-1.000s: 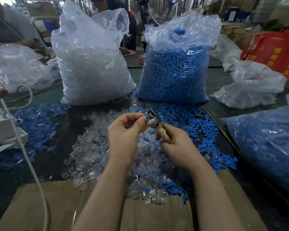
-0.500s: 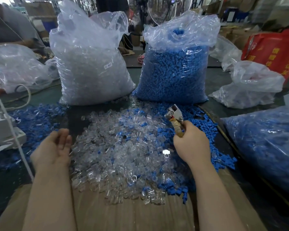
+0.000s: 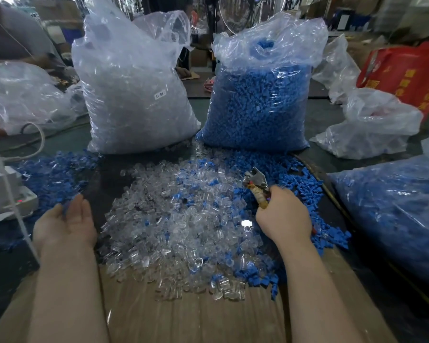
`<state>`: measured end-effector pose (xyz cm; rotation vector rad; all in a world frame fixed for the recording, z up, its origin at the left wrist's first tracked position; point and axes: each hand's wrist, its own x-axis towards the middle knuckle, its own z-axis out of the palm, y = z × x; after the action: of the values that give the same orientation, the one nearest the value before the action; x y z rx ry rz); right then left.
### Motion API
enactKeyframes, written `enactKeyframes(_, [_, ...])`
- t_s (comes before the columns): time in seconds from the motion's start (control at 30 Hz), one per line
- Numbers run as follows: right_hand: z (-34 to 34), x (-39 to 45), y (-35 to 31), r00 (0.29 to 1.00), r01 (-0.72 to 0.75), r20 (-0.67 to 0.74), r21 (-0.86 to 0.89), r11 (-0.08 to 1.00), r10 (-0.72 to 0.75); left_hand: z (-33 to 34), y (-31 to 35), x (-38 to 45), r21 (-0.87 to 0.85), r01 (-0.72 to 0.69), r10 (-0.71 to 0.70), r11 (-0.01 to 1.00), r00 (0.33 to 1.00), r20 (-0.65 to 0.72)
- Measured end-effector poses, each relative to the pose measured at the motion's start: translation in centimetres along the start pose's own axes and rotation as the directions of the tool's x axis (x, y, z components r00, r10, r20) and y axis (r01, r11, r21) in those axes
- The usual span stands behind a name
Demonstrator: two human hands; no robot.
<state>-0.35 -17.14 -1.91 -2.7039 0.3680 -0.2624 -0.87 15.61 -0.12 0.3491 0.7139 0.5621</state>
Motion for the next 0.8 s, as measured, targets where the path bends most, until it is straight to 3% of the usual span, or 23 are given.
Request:
enactKeyframes(0.1, [0.3,-0.1,-0.1,0.998,0.022,0.056,-0.043,0.999,-0.02,0.6,-0.9,-0.8,0.249,-0.102,0.12,0.963,0.991,-0.06])
enactKeyframes(0.13, [0.3,-0.1,-0.2,0.997,0.029,0.07,-0.053,0.998,-0.025,0.9,-1.4,-1.3,0.38,-0.169,0.197,0.909,0.98,-0.036])
enactKeyframes(0.2, [0.4,-0.1,-0.2,0.996,0.033,0.08,-0.064,0.997,-0.027,1.4,-2.5,-2.7,0.641,-0.313,0.283,0.701,0.947,0.154])
enactKeyframes(0.27, [0.4,0.0,-0.3,0.996,0.03,0.089,-0.076,0.997,-0.023,1.8,-3.8,-4.4,0.792,-0.463,0.159,0.399,0.885,0.438])
enactKeyframes(0.33, [0.3,0.1,-0.3,0.995,0.035,0.098,-0.077,0.996,-0.027,2.2,-5.1,-6.0,0.801,-0.576,-0.131,0.163,0.792,0.596])
enactKeyframes(0.43, [0.3,0.2,-0.3,0.994,0.052,0.101,-0.068,0.996,-0.045,2.2,-7.8,-7.2,0.69,-0.701,-0.472,-0.179,0.677,0.565])
enactKeyframes(0.5, [0.3,0.2,-0.2,0.994,0.058,0.101,-0.067,0.996,-0.051,1.9,-9.7,-7.6,0.508,-0.742,-0.524,-0.438,0.67,0.526])
enactKeyframes(0.53, [0.3,0.2,-0.2,0.994,0.058,0.101,-0.066,0.996,-0.051,1.9,-10.3,-7.9,0.434,-0.743,-0.515,-0.509,0.667,0.538])
enactKeyframes(0.57, [0.3,0.2,-0.3,0.994,0.058,0.102,-0.068,0.996,-0.05,1.9,-10.7,-8.1,0.397,-0.746,-0.501,-0.534,0.658,0.562])
enactKeyframes(0.8, [0.4,0.4,-0.3,0.991,0.093,0.098,-0.062,0.994,-0.087,2.2,-11.2,-9.2,0.399,-0.796,-0.427,-0.456,0.589,0.686])
